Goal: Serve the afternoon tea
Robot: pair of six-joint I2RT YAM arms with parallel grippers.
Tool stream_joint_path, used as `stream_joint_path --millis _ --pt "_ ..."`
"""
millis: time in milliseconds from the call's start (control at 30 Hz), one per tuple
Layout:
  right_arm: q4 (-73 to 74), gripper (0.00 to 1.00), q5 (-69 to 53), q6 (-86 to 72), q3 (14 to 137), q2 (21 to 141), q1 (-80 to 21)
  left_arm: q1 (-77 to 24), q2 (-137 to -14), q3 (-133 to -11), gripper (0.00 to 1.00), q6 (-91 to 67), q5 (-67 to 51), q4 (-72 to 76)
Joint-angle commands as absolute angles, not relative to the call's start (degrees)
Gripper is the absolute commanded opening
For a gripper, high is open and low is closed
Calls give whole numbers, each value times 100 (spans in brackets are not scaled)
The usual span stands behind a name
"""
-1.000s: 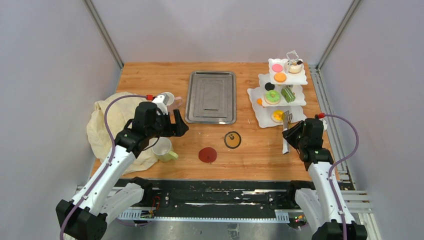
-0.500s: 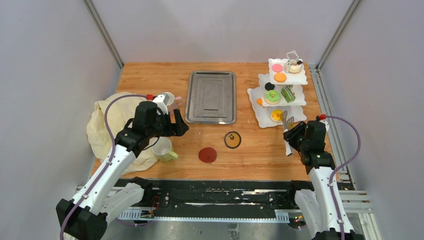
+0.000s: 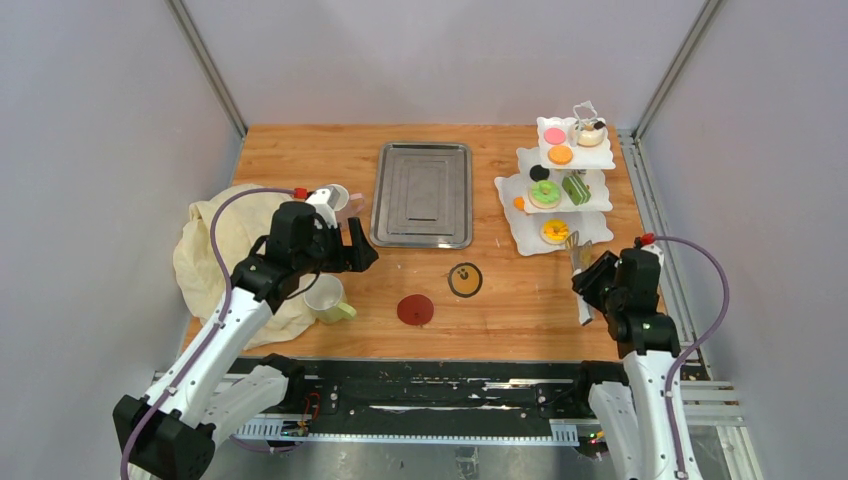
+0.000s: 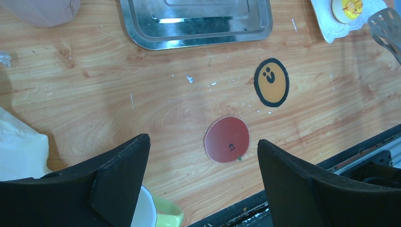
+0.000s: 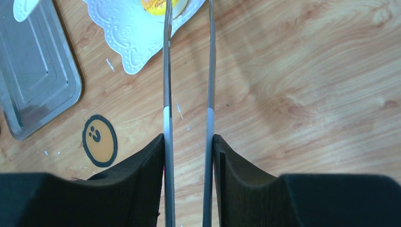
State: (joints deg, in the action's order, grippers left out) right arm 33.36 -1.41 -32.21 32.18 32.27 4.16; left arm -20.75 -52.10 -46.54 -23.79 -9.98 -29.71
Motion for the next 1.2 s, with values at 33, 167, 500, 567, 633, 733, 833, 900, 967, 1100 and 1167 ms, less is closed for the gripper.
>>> stream_joint_path --millis 33,167,500,567,633,733,833,900,967,1100,1167 --pt "4056 36 459 -3050 3742 2995 508 -2057 -5262 -4849 88 -2298 -1092 -2859" --pt "4473 32 1217 -3179 3929 3010 510 -2057 -5265 -4843 88 -2303 -1120 -2836" --pt "4092 31 2211 -3653 3515 3454 510 -2057 -5177 -4764 88 -2288 -1116 -2830" --pt "3630 31 1860 -3593 3327 3596 510 -2057 -5177 -4772 88 -2281 -1110 -2830" --pt "3290 32 1553 -3638 3173 3790 503 -2056 -5177 -4789 88 -2285 -1092 -2847" --pt "2824 33 1142 -3760 3024 4250 474 -2056 -5159 -4770 88 -2300 -1088 -2836" --pt "2713 34 1103 -4031 3071 4858 327 -2057 -5159 -4763 88 -2344 -1098 -2822" --pt "2628 37 1196 -4231 3121 5256 109 -2054 -5147 -4744 88 -2371 -1088 -2786" --pt "2526 42 1353 -4461 3152 5556 -145 -2052 -5162 -4742 88 -2413 -1098 -2735" --pt "2174 50 1443 -4862 3164 5990 -491 -2057 -5186 -4815 88 -2398 -1104 -2753" --pt "2014 52 1353 -4974 3210 6175 -543 -2055 -5165 -4819 88 -2362 -1062 -2810"
